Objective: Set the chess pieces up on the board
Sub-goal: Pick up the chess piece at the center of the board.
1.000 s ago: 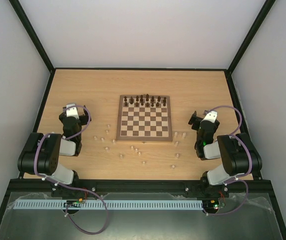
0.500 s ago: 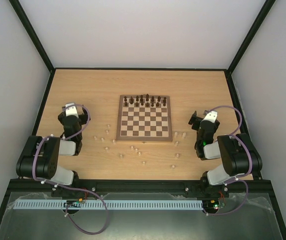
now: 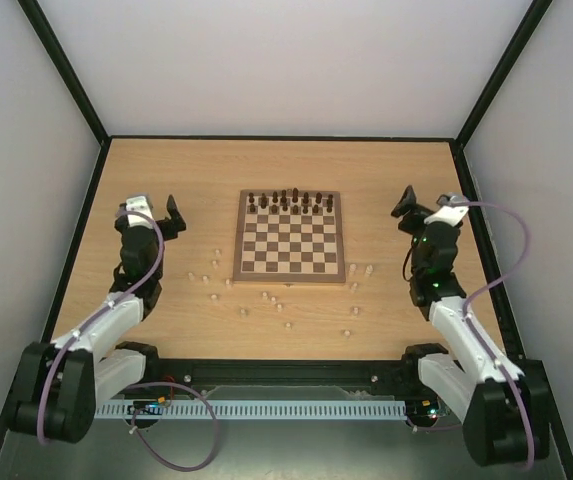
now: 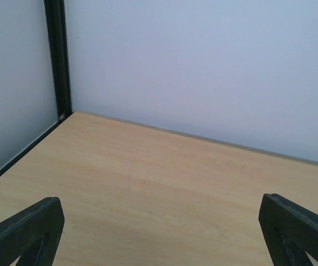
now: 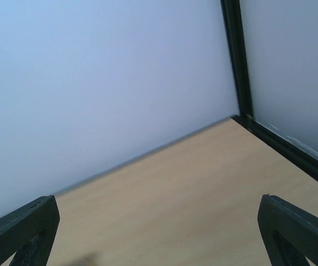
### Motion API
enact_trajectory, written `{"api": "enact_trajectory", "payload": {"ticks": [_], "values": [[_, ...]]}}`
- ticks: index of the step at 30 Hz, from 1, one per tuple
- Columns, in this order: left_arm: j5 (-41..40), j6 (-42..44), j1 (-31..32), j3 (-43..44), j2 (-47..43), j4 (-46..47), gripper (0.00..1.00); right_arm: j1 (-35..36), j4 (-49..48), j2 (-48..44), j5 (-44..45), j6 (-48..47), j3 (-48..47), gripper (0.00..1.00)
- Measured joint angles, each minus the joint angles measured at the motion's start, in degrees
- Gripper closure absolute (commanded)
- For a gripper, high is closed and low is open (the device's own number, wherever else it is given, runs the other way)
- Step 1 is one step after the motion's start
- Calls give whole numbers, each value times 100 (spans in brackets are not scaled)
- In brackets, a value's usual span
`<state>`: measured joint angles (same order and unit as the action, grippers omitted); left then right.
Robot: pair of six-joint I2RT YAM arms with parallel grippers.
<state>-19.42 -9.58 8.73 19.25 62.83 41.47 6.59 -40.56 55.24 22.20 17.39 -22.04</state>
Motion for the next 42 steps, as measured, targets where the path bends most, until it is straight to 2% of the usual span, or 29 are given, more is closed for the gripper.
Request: {"api": "enact_trajectory", "payload": {"ticks": [6, 10, 13, 16, 20, 27, 32, 38, 42], "values": [[431, -662, 306, 514, -817, -782, 1, 0, 1873, -894, -809, 1257, -1377, 1], [632, -970, 422, 1375, -901, -1812, 1, 0, 2468, -1014, -1742, 1613, -1947, 1], [791, -1220, 503, 1821, -1045, -2371, 1, 0, 2774, -903, -2503, 1681, -2124, 2], [881, -1443, 730, 1860, -1300, -2518, 1, 0, 2863, -575, -3265, 1762, -2120, 1], [1115, -1558, 992, 1904, -1259, -2820, 1, 2, 3163, 149, -3648, 1757, -2177, 1], [1801, -1794, 1034, 1982, -879, -3477, 1, 144, 4011, 824, -3119, 1591, -2559, 2], [2371, -2013, 1049, 1958, -542, -3628, 1, 787, 4806, 1325, -1945, 1427, -3287, 1], [2951, -2111, 1252, 1751, -442, -3644, 1, 1049, 5442, 835, -957, 1386, -2514, 1], [2876, -2212, 1438, 1578, -658, -3692, 1, 1032, 5685, 514, -739, 1368, -2157, 3]]}}
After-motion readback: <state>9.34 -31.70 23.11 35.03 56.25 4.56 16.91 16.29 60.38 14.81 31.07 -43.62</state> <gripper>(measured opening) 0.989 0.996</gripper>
